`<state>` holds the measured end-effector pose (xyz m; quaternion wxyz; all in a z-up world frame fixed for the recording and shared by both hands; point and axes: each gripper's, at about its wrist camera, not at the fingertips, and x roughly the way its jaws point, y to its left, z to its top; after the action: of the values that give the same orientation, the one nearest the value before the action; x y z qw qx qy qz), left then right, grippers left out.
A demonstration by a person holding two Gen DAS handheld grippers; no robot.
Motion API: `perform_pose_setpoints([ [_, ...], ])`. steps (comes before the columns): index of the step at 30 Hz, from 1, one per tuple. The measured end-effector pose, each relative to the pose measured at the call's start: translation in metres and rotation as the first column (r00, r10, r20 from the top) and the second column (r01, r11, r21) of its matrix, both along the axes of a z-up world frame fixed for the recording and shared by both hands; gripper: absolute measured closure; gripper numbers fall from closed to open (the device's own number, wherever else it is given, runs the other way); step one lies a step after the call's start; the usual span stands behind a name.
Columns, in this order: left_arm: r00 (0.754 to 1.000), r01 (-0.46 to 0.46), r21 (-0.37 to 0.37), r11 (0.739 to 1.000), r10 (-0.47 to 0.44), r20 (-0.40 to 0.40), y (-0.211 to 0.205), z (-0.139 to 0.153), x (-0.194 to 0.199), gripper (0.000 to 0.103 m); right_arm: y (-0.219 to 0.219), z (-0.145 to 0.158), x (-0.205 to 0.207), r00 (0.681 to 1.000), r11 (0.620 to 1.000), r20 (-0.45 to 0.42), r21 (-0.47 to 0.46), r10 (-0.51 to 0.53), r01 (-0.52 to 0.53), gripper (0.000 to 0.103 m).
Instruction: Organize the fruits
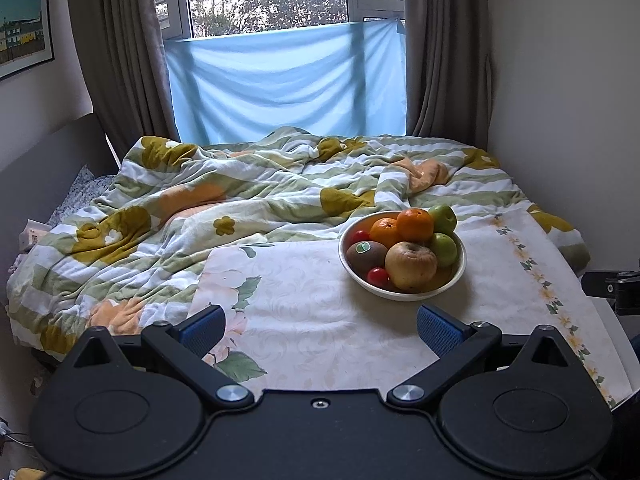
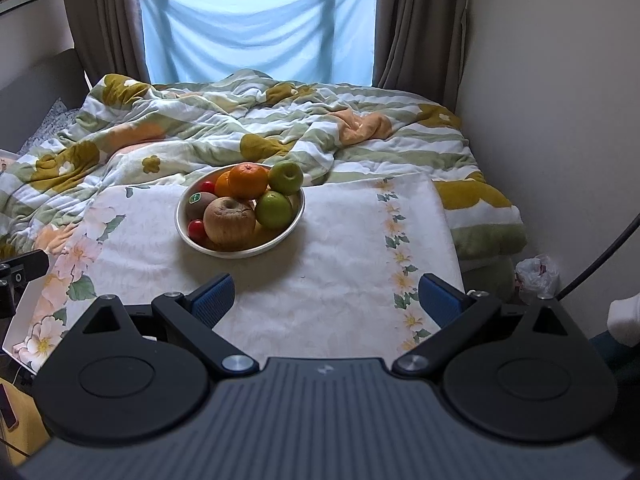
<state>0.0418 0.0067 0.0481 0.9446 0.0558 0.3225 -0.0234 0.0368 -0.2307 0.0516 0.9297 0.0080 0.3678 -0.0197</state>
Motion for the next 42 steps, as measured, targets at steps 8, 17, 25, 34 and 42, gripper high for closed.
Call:
perform_pose_setpoints([
  [8,1.0,-0.008,-0.001,1.0,0.008,0.008,0.0,0.003,-0.005,0.0,-0.001,0.0,-0.003,1.0,1.0,0.0,0.002,0.001,-0.001,0.0],
  [17,1.0,-0.006,0.002,1.0,0.006,0.009,-0.003,0.004,-0.006,0.0,-0.004,0.002,-0.006,1.0,1.0,-0.002,0.001,-0.001,0.001,0.0],
  [25,1.0,-0.009,0.0,1.0,0.009,0.012,-0.007,0.004,-0.006,0.0,-0.008,0.0,-0.007,1.0,1.0,-0.011,-0.001,-0.001,0.001,0.0],
  [34,1.0,-0.015,-0.008,1.0,0.015,0.011,-0.008,0.003,-0.007,0.0,-0.01,-0.003,-0.007,1.0,1.0,-0.013,-0.001,-0.001,0.001,0.0],
  [42,1.0,-0.017,-0.01,1.0,0.017,0.013,-0.008,0.003,-0.008,0.0,-0.01,-0.003,-0.007,1.0,1.0,-0.013,0.0,-0.001,0.001,0.0],
])
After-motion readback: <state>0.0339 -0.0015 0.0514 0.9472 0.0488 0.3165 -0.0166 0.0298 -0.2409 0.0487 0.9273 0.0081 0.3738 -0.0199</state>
